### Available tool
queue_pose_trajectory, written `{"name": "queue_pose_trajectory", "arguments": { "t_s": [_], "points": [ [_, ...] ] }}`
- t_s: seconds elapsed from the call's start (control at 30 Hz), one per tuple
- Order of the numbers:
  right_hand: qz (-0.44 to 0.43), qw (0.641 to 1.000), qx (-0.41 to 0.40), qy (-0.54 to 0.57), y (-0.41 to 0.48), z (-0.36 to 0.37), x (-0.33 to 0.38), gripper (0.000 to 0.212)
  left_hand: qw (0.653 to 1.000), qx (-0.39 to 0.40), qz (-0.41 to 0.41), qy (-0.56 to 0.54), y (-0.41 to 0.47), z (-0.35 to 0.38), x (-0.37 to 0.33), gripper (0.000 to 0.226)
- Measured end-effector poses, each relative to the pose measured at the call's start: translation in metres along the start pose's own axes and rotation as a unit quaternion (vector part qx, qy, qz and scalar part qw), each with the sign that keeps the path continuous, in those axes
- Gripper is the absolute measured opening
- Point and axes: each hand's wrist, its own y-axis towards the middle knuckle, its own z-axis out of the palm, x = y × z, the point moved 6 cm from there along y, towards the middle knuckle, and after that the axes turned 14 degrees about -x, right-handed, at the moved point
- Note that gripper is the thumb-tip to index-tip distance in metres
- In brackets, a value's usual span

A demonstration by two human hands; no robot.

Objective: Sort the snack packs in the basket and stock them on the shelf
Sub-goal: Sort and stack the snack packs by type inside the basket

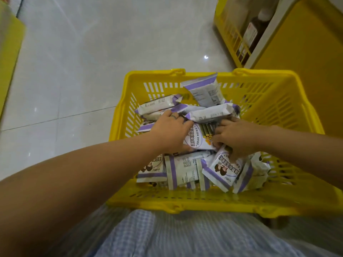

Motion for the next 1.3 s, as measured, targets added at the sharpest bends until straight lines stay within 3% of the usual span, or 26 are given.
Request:
{"name": "queue_pose_trajectory", "arguments": {
  "t_s": [0.1, 0.2, 0.3, 0.43, 0.5, 0.57, 0.67, 0.77, 0.9, 1.03, 1.17, 1.23, 1.3],
  "points": [
    [0.039, 0.994, -0.006, 0.105, -0.004, -0.008, -0.004, 0.042, 1.0, 0.021, 0.005, -0.01, 0.002, 0.001, -0.002, 0.097],
    [0.085, 0.974, -0.069, 0.2, -0.009, -0.028, -0.015, 0.036, 0.997, 0.011, -0.006, -0.072, 0.005, -0.004, 0.001, 0.089],
    [0.117, 0.958, -0.132, 0.227, -0.017, -0.053, -0.028, 0.028, 0.99, 0.04, -0.03, -0.13, 0.008, -0.007, 0.009, 0.082],
    [0.178, 0.935, -0.221, 0.213, -0.031, -0.082, -0.052, 0.022, 0.993, 0.085, -0.008, -0.079, 0.01, -0.004, 0.003, 0.061],
    [0.221, 0.906, -0.308, 0.189, -0.041, -0.095, -0.067, 0.022, 0.993, 0.095, -0.015, -0.065, 0.011, -0.002, 0.0, 0.064],
    [0.255, 0.854, -0.418, 0.177, -0.053, -0.108, -0.078, 0.026, 0.993, 0.1, -0.023, -0.061, 0.011, -0.002, -0.002, 0.064],
    [0.255, 0.793, -0.524, 0.179, -0.062, -0.119, -0.078, 0.027, 0.986, 0.095, -0.042, -0.132, 0.012, -0.01, -0.003, 0.055],
    [0.226, 0.815, -0.507, 0.164, -0.043, -0.109, -0.07, 0.032, 0.955, 0.068, -0.06, -0.281, 0.015, -0.036, 0.006, 0.029],
    [0.2, 0.894, -0.352, 0.192, -0.011, -0.07, -0.069, 0.046, 0.962, 0.0, -0.044, -0.271, 0.01, -0.079, 0.039, 0.025],
    [0.218, 0.865, -0.397, 0.218, -0.016, -0.064, -0.077, 0.049, 0.953, -0.125, -0.098, -0.257, 0.009, -0.117, 0.088, 0.031],
    [0.226, 0.841, -0.447, 0.206, -0.039, -0.064, -0.083, 0.024, 0.933, -0.207, -0.154, -0.25, 0.015, -0.115, 0.098, 0.034],
    [0.189, 0.846, -0.458, 0.197, -0.052, -0.061, -0.079, 0.009, 0.936, -0.221, -0.157, -0.223, 0.016, -0.101, 0.085, 0.037],
    [0.164, 0.873, -0.401, 0.224, -0.056, -0.049, -0.074, 0.017, 0.944, -0.246, -0.149, -0.161, 0.016, -0.091, 0.074, 0.042]
  ]
}}
